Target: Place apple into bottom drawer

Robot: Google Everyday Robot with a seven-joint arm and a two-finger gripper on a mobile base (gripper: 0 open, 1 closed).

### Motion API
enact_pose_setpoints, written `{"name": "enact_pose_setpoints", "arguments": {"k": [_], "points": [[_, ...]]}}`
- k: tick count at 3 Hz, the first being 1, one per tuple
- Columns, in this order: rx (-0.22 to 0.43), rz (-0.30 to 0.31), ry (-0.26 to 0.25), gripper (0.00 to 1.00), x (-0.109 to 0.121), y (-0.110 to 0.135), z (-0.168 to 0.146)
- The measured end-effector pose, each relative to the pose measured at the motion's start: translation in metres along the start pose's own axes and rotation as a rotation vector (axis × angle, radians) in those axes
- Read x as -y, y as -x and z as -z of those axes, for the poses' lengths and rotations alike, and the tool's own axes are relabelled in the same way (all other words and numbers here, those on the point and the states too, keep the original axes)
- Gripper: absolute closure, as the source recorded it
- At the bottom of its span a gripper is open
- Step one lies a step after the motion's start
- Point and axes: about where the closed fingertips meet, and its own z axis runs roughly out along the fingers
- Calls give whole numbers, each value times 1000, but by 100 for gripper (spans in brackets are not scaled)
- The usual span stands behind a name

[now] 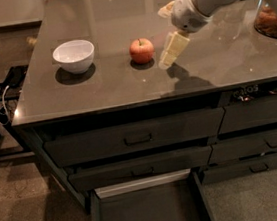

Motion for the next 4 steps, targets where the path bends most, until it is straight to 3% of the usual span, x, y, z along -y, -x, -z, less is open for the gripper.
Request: {"name": "enact_pose_setpoints", "arguments": {"k": [2, 4], "points": [[118, -58, 89, 0, 20, 19, -49], [130, -123, 148, 0, 20, 13, -86]]}}
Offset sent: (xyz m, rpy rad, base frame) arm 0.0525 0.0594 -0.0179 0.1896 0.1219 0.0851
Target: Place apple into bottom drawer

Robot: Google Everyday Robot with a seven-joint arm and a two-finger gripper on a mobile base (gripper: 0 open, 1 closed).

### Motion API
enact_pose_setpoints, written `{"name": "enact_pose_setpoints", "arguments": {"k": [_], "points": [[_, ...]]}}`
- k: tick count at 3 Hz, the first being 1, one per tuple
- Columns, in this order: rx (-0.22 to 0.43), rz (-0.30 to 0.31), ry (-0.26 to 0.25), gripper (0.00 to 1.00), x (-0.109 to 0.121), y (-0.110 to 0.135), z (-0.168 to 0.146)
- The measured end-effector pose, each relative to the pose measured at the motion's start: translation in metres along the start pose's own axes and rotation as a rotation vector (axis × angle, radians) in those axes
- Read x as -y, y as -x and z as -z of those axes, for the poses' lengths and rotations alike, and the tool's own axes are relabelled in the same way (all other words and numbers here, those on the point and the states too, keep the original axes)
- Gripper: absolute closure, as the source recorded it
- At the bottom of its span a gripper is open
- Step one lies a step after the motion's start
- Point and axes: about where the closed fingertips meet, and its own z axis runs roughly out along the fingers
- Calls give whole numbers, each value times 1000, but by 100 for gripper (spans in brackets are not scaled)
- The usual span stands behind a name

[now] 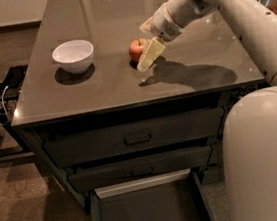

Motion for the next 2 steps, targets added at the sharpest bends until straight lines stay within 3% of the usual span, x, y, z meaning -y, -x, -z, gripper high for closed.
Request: {"name": "enact_pose_setpoints", "arguments": {"k": [1, 2], "points": [[-3, -33, 29, 0, 0, -6, -12], [-3, -34, 30, 18, 0, -7, -13]]}}
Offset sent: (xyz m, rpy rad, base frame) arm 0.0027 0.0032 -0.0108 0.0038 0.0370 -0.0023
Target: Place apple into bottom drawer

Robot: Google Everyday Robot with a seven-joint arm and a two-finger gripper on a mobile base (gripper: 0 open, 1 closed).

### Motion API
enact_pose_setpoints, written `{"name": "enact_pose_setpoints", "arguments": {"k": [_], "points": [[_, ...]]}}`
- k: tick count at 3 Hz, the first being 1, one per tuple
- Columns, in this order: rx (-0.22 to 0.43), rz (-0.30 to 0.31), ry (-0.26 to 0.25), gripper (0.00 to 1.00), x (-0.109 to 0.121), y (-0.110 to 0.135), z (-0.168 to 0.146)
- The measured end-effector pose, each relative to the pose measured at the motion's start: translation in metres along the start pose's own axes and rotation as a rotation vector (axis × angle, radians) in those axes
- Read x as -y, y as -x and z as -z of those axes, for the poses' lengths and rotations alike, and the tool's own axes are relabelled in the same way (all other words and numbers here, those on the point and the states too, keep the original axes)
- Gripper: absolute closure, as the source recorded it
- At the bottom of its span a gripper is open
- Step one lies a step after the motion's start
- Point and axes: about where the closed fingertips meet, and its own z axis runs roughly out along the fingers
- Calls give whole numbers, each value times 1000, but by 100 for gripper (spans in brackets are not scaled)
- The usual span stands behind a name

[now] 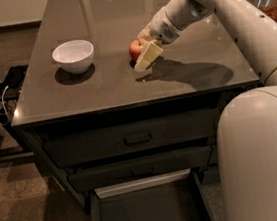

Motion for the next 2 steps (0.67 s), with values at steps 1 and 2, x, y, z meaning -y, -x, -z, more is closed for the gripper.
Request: {"name": "enact_pose_setpoints", "arguments": {"k": [1, 2], "points": [[0, 0, 0, 42, 0, 0, 0], [0, 0, 0, 65, 0, 0, 0]]}}
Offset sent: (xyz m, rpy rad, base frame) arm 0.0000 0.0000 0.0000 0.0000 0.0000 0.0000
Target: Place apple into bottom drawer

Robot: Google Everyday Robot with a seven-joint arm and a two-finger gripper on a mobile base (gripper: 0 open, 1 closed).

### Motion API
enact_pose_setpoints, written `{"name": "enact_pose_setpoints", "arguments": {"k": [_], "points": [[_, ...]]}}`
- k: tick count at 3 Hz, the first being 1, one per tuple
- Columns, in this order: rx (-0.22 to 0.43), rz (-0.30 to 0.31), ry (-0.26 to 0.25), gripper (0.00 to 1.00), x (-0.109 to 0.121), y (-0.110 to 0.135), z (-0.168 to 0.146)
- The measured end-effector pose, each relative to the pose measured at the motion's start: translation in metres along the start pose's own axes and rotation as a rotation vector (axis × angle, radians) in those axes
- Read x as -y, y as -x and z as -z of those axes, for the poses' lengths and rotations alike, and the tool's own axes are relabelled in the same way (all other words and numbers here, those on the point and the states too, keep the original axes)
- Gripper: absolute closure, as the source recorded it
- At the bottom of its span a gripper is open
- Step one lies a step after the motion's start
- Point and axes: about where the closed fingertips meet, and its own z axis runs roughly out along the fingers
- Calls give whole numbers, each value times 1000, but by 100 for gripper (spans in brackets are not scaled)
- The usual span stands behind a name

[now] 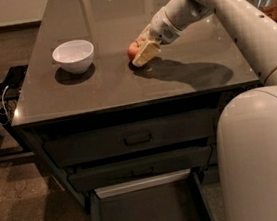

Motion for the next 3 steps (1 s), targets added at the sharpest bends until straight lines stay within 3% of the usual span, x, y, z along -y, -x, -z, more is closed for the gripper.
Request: {"name": "enact_pose_setpoints", "arguments": {"k": [1, 2, 3], "points": [[-2, 2, 2, 88, -1, 0, -1], [-22, 21, 10, 100, -9, 0, 9], [-33, 54, 6, 100, -26, 5, 29]]}}
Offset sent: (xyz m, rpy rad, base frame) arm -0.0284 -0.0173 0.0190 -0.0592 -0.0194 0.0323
